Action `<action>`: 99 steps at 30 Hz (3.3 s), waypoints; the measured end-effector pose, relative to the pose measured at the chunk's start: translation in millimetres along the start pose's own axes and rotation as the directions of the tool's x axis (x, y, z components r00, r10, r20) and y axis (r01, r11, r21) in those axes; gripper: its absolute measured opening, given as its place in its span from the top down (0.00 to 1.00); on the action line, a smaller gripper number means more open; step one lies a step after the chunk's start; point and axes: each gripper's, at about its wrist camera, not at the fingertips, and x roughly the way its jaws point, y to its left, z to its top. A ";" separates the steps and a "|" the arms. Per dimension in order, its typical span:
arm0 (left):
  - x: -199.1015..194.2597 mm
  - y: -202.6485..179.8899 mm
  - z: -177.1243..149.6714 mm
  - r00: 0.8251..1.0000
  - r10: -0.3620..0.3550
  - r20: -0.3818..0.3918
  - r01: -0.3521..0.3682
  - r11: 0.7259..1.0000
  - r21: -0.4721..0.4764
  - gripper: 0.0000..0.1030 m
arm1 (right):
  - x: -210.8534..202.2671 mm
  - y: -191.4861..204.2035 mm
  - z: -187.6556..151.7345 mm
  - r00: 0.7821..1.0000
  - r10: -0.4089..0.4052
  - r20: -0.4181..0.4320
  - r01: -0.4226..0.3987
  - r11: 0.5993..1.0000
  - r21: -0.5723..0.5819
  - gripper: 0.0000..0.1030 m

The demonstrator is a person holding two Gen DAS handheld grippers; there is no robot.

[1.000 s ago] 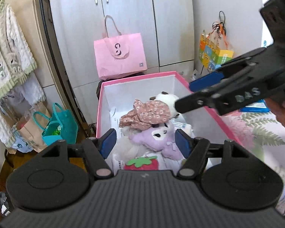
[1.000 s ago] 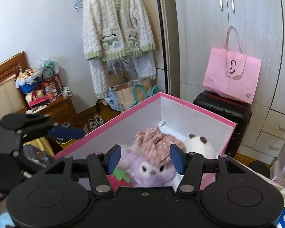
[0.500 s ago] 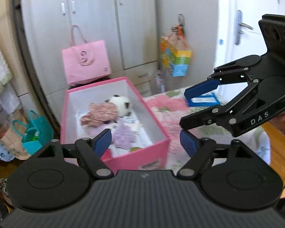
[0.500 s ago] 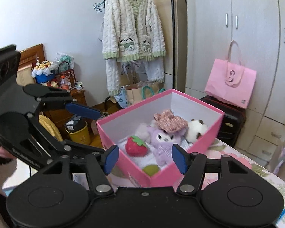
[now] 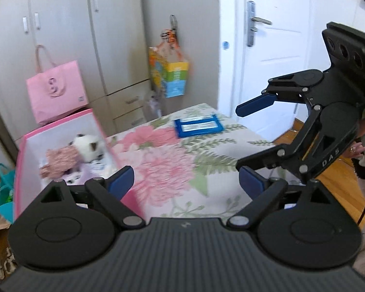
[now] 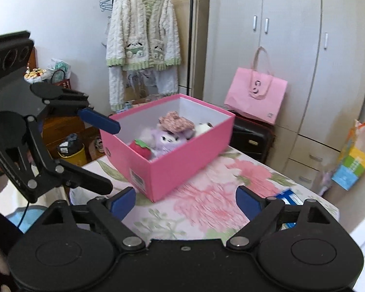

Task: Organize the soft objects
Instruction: 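Move both grippers to the blue wet-wipes pack and close on it, then carry the wet-wipes pack with both grippers over the pink box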

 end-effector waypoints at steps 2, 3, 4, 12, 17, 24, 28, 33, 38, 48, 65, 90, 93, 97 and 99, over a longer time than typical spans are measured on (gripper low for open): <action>12.6 -6.6 3.0 1.000 -0.023 -0.001 0.023 1.000 -0.005 0.06 | -5.1 -6.1 -10.6 1.000 -0.019 0.004 0.019 1.000 0.000 0.07; 18.8 -9.0 4.1 1.000 -0.029 -0.001 0.029 1.000 -0.012 0.06 | -6.7 -9.5 -15.9 1.000 -0.029 0.006 0.029 1.000 0.005 0.06; 26.9 -11.0 5.1 0.999 -0.038 0.000 0.038 0.999 -0.024 0.05 | -7.2 -13.4 -21.7 0.999 -0.040 0.006 0.040 0.999 0.011 0.05; 94.2 -16.6 10.7 0.997 -0.076 0.018 0.077 0.991 -0.105 0.05 | 6.5 -60.2 -65.6 0.988 -0.146 0.039 0.143 0.986 0.088 0.05; 136.9 -13.0 22.7 0.998 -0.060 0.012 0.061 0.988 -0.145 0.05 | 17.2 -86.3 -83.4 0.971 -0.218 0.101 0.208 0.973 0.098 0.05; 202.3 -12.3 37.9 1.000 -0.007 0.028 0.011 0.985 -0.175 0.05 | 48.9 -139.5 -92.6 0.979 -0.186 0.084 0.163 0.960 0.226 0.05; 240.3 -12.8 44.4 1.000 0.005 -0.009 -0.006 0.983 -0.186 0.07 | 78.8 -162.0 -97.1 0.983 -0.179 0.040 0.165 0.956 0.241 0.05; 287.0 2.8 53.9 0.997 0.016 -0.075 -0.036 0.959 -0.280 0.09 | 109.4 -185.5 -101.4 0.973 -0.230 -0.008 0.224 0.935 0.273 0.05; 332.5 16.5 52.0 0.991 0.000 -0.137 -0.046 0.943 -0.330 0.27 | 129.8 -205.2 -102.7 0.982 -0.178 -0.069 0.191 0.914 0.359 0.06; 339.2 4.6 50.8 0.993 0.016 -0.119 -0.047 0.965 -0.256 0.40 | 147.9 -196.5 -101.7 0.978 -0.182 -0.106 0.208 0.920 0.333 0.21; 293.7 -10.8 48.4 0.989 -0.060 -0.137 0.018 0.958 -0.287 0.42 | 127.2 -173.0 -101.6 0.964 -0.263 -0.031 0.258 0.906 0.336 0.39; 146.5 -25.9 -22.1 0.988 -0.133 -0.082 0.100 0.941 -0.324 0.40 | 61.7 -28.5 -93.1 0.967 -0.256 -0.013 0.248 0.925 0.289 0.21; 125.9 -25.9 -33.1 0.989 -0.130 -0.067 0.102 0.939 -0.329 0.40 | 54.9 -6.6 -91.7 0.966 -0.257 -0.010 0.251 0.931 0.266 0.21; 104.1 -20.5 -47.8 0.995 -0.084 -0.058 0.056 0.923 -0.381 0.41 | 47.1 19.0 -86.1 0.968 -0.251 0.012 0.241 0.940 0.241 0.21; 94.6 -20.7 -53.3 0.996 -0.062 -0.062 0.034 0.927 -0.373 0.41 | 46.9 33.5 -82.5 0.969 -0.248 0.004 0.242 0.948 0.206 0.23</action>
